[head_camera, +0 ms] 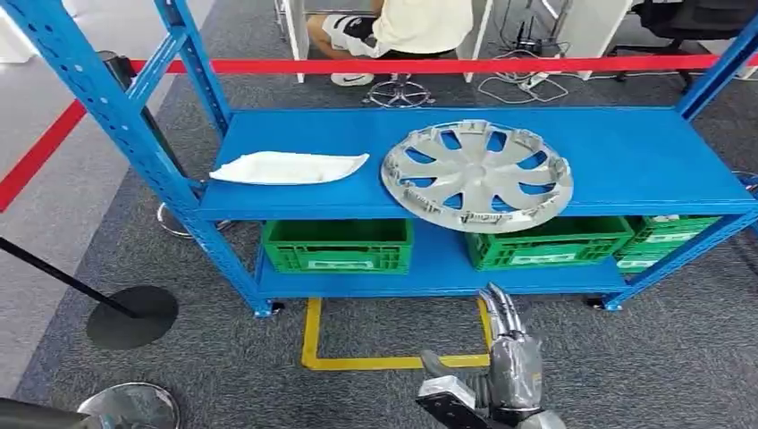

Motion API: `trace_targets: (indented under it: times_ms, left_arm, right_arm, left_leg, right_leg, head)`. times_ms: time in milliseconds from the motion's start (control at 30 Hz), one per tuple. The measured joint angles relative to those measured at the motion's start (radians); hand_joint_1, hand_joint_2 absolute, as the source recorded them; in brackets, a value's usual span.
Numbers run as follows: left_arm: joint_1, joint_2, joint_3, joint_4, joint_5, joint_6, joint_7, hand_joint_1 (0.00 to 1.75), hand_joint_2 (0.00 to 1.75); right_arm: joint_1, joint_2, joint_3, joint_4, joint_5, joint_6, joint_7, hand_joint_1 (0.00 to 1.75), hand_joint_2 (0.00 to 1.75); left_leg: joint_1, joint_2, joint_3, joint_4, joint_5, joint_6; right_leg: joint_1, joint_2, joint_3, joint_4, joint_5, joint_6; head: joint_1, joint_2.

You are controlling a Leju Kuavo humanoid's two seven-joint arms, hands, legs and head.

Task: Take the parts from the cabinet and place them on the table.

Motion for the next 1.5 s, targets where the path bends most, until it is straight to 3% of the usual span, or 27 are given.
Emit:
trace_targets:
  times_ms: [67, 100, 200, 233, 267, 400, 433, 500, 567, 600, 633, 700, 733, 767, 867, 933, 967, 1000, 1067, 1133, 1167, 1200, 1233, 1267, 1400, 1467, 1500]
  left_arm:
    - [0.001, 0.001, 0.0, 0.0, -0.006, 0.0, 0.0, 0.0, 0.0]
    - [0.001, 0.001, 0.0, 0.001, -0.01, -0.002, 0.0, 0.0, 0.0]
    - [0.001, 0.001, 0.0, 0.002, -0.019, -0.003, 0.0, 0.0, 0.0]
    - [0.0, 0.007, 0.0, 0.002, -0.024, -0.003, 0.0, 0.0, 0.0]
    - [-0.001, 0.007, 0.0, 0.002, -0.028, -0.003, 0.0, 0.0, 0.0]
    - [-0.004, 0.007, 0.0, 0.003, -0.039, -0.003, 0.0, 0.0, 0.0]
    - [-0.005, 0.006, 0.0, 0.003, -0.043, -0.003, 0.0, 0.0, 0.0]
    - [-0.005, 0.007, 0.0, 0.003, -0.048, -0.003, -0.001, 0.0, 0.0]
    - [-0.003, 0.009, 0.0, 0.003, -0.058, -0.003, -0.001, 0.0, 0.0]
    - [-0.001, 0.009, 0.0, 0.004, -0.059, -0.003, -0.001, 0.0, 0.0]
    - [-0.002, 0.009, 0.0, 0.004, -0.061, -0.003, -0.001, 0.0, 0.0]
    - [-0.002, 0.011, 0.0, 0.004, -0.065, -0.003, -0.001, 0.0, 0.0]
    - [-0.001, 0.012, 0.0, 0.005, -0.067, -0.003, -0.001, 0.0, 0.0]
    - [-0.004, 0.012, 0.0, 0.005, -0.068, -0.003, -0.001, 0.0, 0.0]
    - [-0.004, 0.012, 0.0, 0.006, -0.069, -0.004, -0.002, 0.0, 0.0]
    - [-0.002, 0.012, 0.001, 0.006, -0.071, -0.005, -0.002, 0.0, 0.0]
    - [-0.003, 0.015, 0.001, 0.006, -0.071, -0.005, -0.002, 0.0, 0.0]
    - [-0.004, 0.016, 0.001, 0.006, -0.071, -0.005, -0.002, 0.0, 0.0]
    - [-0.002, 0.015, 0.001, 0.006, -0.073, -0.005, -0.002, 0.0, 0.0]
    - [0.002, 0.014, 0.002, 0.008, -0.076, -0.005, -0.002, 0.0, 0.0]
    - [0.002, 0.015, 0.002, 0.008, -0.076, -0.005, -0.002, 0.0, 0.0]
    - [0.002, 0.015, 0.003, 0.008, -0.076, -0.005, -0.002, 0.0, 0.0]
    - [0.003, 0.015, 0.003, 0.008, -0.077, -0.005, -0.002, 0.0, 0.0]
    - [0.0, 0.015, 0.005, 0.01, -0.078, -0.005, -0.002, 0.0, 0.0]
    - [-0.003, 0.017, 0.01, 0.01, -0.081, -0.004, -0.002, 0.0, 0.0]
    - [-0.008, 0.017, 0.011, 0.01, -0.089, -0.001, -0.001, 0.0, 0.0]
    - [-0.009, 0.017, 0.011, 0.01, -0.089, 0.0, 0.0, 0.0, 0.0]
  right_arm:
    - [0.003, -0.006, 0.001, 0.015, 0.063, -0.018, 0.038, 0.0, 1.75]
    - [0.002, -0.008, 0.002, 0.023, 0.098, -0.027, 0.059, 0.0, 1.75]
    - [0.0, -0.014, 0.003, 0.04, 0.191, -0.049, 0.118, 0.0, 1.75]
    - [-0.004, -0.015, 0.006, 0.05, 0.224, -0.058, 0.139, 0.0, 1.75]
    - [-0.003, -0.017, 0.01, 0.055, 0.256, -0.066, 0.163, 0.0, 1.75]
    - [0.0, -0.021, 0.01, 0.061, 0.368, -0.083, 0.247, 0.0, 1.75]
    - [-0.001, -0.022, 0.01, 0.061, 0.387, -0.087, 0.267, 0.0, 1.75]
    - [-0.001, -0.024, 0.01, 0.061, 0.439, -0.093, 0.32, 0.0, 1.75]
    - [-0.001, -0.028, 0.008, 0.061, 0.484, -0.098, 0.38, 0.0, 1.75]
    - [-0.001, -0.03, 0.008, 0.061, 0.491, -0.099, 0.401, 0.0, 1.75]
    - [0.0, -0.032, 0.006, 0.059, 0.496, -0.099, 0.41, 0.0, 1.75]
    - [-0.001, -0.033, 0.003, 0.051, 0.504, -0.1, 0.42, 0.0, 1.75]
    - [-0.002, -0.033, 0.001, 0.05, 0.507, -0.102, 0.422, 0.0, 1.75]
    - [-0.003, -0.034, 0.0, 0.049, 0.51, -0.105, 0.426, 0.0, 1.75]
    - [-0.001, -0.035, 0.0, 0.041, 0.515, -0.107, 0.432, 0.0, 1.75]
    - [-0.002, -0.036, 0.0, 0.033, 0.516, -0.109, 0.439, 0.0, 1.75]
    - [-0.004, -0.036, 0.0, 0.031, 0.516, -0.109, 0.442, 0.0, 1.75]
    - [-0.003, -0.037, -0.001, 0.031, 0.516, -0.109, 0.443, 0.0, 1.75]
    - [0.005, -0.04, -0.001, 0.031, 0.516, -0.109, 0.445, 0.0, 1.75]
    - [0.006, -0.041, -0.001, 0.03, 0.515, -0.109, 0.449, 0.0, 1.75]
    - [0.007, -0.042, -0.001, 0.03, 0.515, -0.109, 0.452, 0.0, 1.75]
    - [0.008, -0.043, -0.001, 0.029, 0.515, -0.109, 0.452, 0.0, 1.75]
    - [0.012, -0.045, -0.001, 0.029, 0.514, -0.109, 0.452, 0.0, 1.75]
    - [0.015, -0.045, -0.002, 0.029, 0.513, -0.108, 0.453, 0.0, 1.75]
    - [0.012, -0.047, -0.004, 0.016, 0.511, -0.109, 0.451, 0.0, 1.75]
    - [0.013, -0.047, -0.007, 0.012, 0.511, -0.109, 0.451, 0.0, 1.75]
    - [0.014, -0.047, -0.006, 0.012, 0.511, -0.109, 0.451, 0.0, 1.75]
  left_leg:
    - [0.0, -0.001, 0.001, 0.0, -0.003, -0.003]
    - [0.002, -0.002, 0.006, 0.001, -0.006, -0.007]
    - [0.011, -0.006, 0.021, 0.011, -0.022, -0.031]
    - [0.005, -0.007, 0.019, 0.019, -0.031, -0.042]
    - [0.004, -0.007, 0.019, 0.021, -0.037, -0.05]
    - [0.012, -0.004, 0.026, 0.019, -0.042, -0.067]
    - [0.011, 0.0, 0.008, 0.055, -0.059, -0.068]
    - [0.009, 0.0, -0.088, 0.221, -0.125, -0.07]
    - [0.009, 0.0, -0.175, 0.345, -0.146, -0.068]
    - [0.009, 0.0, -0.185, 0.342, -0.121, -0.065]
    - [0.009, 0.0, -0.175, 0.29, -0.066, -0.061]
    - [0.008, 0.0, -0.113, 0.128, 0.046, -0.052]
    - [0.005, 0.005, -0.094, 0.072, 0.065, -0.048]
    - [0.002, 0.003, -0.078, 0.05, 0.031, -0.048]
    - [0.001, 0.003, -0.071, 0.045, 0.013, -0.031]
    - [0.005, -0.001, -0.042, 0.042, 0.004, -0.018]
    - [0.003, -0.001, -0.035, 0.042, -0.003, -0.011]
    - [0.001, -0.001, -0.027, 0.042, -0.012, -0.008]
    - [-0.004, -0.003, -0.005, 0.042, -0.034, -0.004]
    - [-0.008, -0.005, 0.031, 0.042, -0.06, -0.003]
    - [-0.01, -0.007, 0.052, 0.042, -0.074, -0.003]
    - [-0.011, -0.007, 0.073, 0.041, -0.088, -0.004]
    - [-0.011, -0.007, 0.079, 0.038, -0.104, -0.007]
    - [-0.016, -0.011, 0.098, 0.047, -0.119, -0.012]
    - [-0.017, -0.011, 0.109, 0.066, -0.118, -0.036]
    - [-0.016, -0.005, 0.048, 0.17, -0.106, -0.05]
    - [-0.013, -0.004, -0.006, 0.243, -0.133, -0.055]
  right_leg:
    - [0.0, 0.0, -0.068, 0.1, -0.017, 0.004]
    - [-0.002, 0.0, -0.064, 0.076, 0.015, 0.005]
    - [-0.016, -0.001, 0.044, -0.169, 0.157, 0.016]
    - [-0.01, 0.003, 0.049, -0.184, 0.144, 0.014]
    - [-0.012, 0.009, 0.058, -0.185, 0.145, -0.008]
    - [-0.01, 0.009, 0.059, -0.182, 0.138, -0.04]
    - [-0.01, 0.007, 0.065, -0.182, 0.133, -0.046]
    - [-0.007, 0.003, 0.072, -0.182, 0.125, -0.056]
    - [-0.006, 0.003, 0.082, -0.182, 0.113, -0.058]
    - [-0.006, 0.005, 0.091, -0.182, 0.106, -0.057]
    - [-0.006, 0.006, 0.105, -0.182, 0.096, -0.056]
    - [-0.007, 0.007, 0.135, -0.183, 0.073, -0.047]
    - [-0.004, 0.007, 0.129, -0.185, 0.061, -0.04]
    - [0.001, 0.01, 0.135, -0.183, 0.048, -0.033]
    - [0.0, 0.006, 0.175, -0.208, 0.058, -0.013]
    - [-0.002, 0.002, 0.152, -0.158, 0.055, -0.007]
    - [-0.001, 0.002, 0.103, -0.08, 0.053, -0.007]
    - [-0.001, 0.002, 0.044, 0.005, 0.034, -0.007]
    - [0.002, 0.002, -0.047, 0.1, -0.044, -0.008]
    - [0.006, 0.002, -0.081, 0.071, -0.062, -0.013]
    - [0.009, 0.002, -0.077, 0.016, -0.025, -0.018]
    - [0.012, 0.002, -0.069, -0.051, 0.044, -0.025]
    - [0.015, 0.001, -0.063, -0.125, 0.158, -0.033]
    - [0.018, -0.001, -0.066, -0.149, 0.202, -0.036]
    - [0.014, 0.003, -0.028, -0.157, 0.208, -0.06]
    - [0.011, 0.001, -0.009, -0.166, 0.198, -0.068]
    - [0.01, 0.001, -0.002, -0.167, 0.189, -0.069]
  head:
    - [0.0, 0.0]
    - [0.0, 0.0]
    - [0.001, 0.0]
    - [0.008, 0.0]
    - [0.005, 0.0]
    - [0.0, 0.0]
    - [-0.005, 0.0]
    - [-0.009, 0.0]
    - [-0.01, 0.0]
    - [-0.01, 0.0]
    - [-0.011, 0.0]
    - [-0.011, 0.0]
    - [-0.014, 0.0]
    - [-0.018, 0.0]
    - [-0.011, 0.0]
    - [-0.008, 0.0]
    - [-0.004, 0.0]
    - [-0.002, 0.0]
    - [-0.001, 0.0]
    - [0.0, 0.0]
    - [0.0, 0.0]
    - [0.001, 0.0]
    - [0.004, 0.0]
    - [0.005, 0.0]
    - [0.003, 0.0]
    - [-0.002, 0.0]
    - [-0.001, 0.0]
